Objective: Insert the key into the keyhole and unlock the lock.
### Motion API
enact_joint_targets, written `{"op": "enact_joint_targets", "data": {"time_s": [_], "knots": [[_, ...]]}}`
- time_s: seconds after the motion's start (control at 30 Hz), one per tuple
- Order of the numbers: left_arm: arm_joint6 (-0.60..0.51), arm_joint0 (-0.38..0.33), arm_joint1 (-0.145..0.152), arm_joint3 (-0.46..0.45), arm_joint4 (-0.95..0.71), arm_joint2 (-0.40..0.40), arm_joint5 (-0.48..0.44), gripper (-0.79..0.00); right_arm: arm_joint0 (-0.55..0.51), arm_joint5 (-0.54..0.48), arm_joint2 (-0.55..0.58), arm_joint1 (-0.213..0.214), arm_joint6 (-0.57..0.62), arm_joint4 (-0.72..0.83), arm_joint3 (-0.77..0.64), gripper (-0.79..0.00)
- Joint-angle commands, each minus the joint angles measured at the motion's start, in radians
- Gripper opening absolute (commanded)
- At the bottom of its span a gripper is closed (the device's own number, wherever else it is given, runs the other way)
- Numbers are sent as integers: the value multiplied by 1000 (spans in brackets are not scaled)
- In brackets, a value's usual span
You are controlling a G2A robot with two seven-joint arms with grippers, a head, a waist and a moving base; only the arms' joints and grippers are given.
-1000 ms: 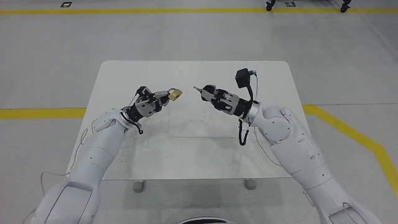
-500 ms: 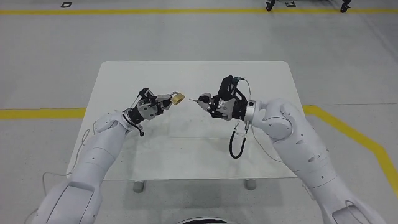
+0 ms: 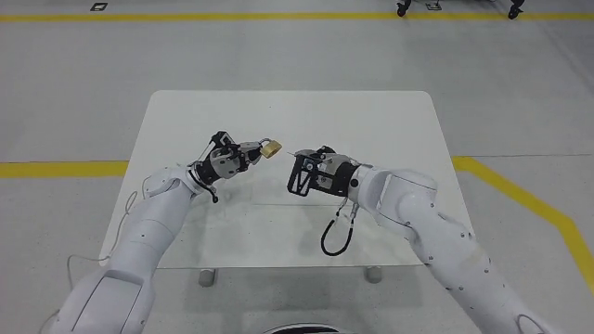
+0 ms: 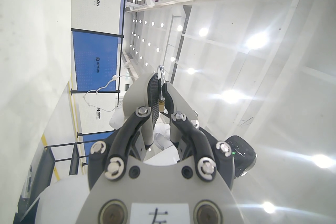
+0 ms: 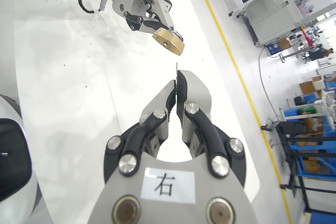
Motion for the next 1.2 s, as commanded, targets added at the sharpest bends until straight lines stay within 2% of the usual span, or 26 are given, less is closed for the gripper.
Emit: {"op": "enact_joint_targets", "data": {"time_s": [0.0, 0.47, 1.17], "knots": [[7, 0, -2, -5, 6, 2, 4, -785, -1, 12, -26, -2, 7, -51, -4, -785], [22, -23, -22, 7, 38, 26, 30, -785, -15, 2, -61, -4, 25, -165, -43, -785], [10, -36, -27, 28, 76, 17, 31, -785, 25, 34, -131, -29, 87, -261, -21, -785]]}}
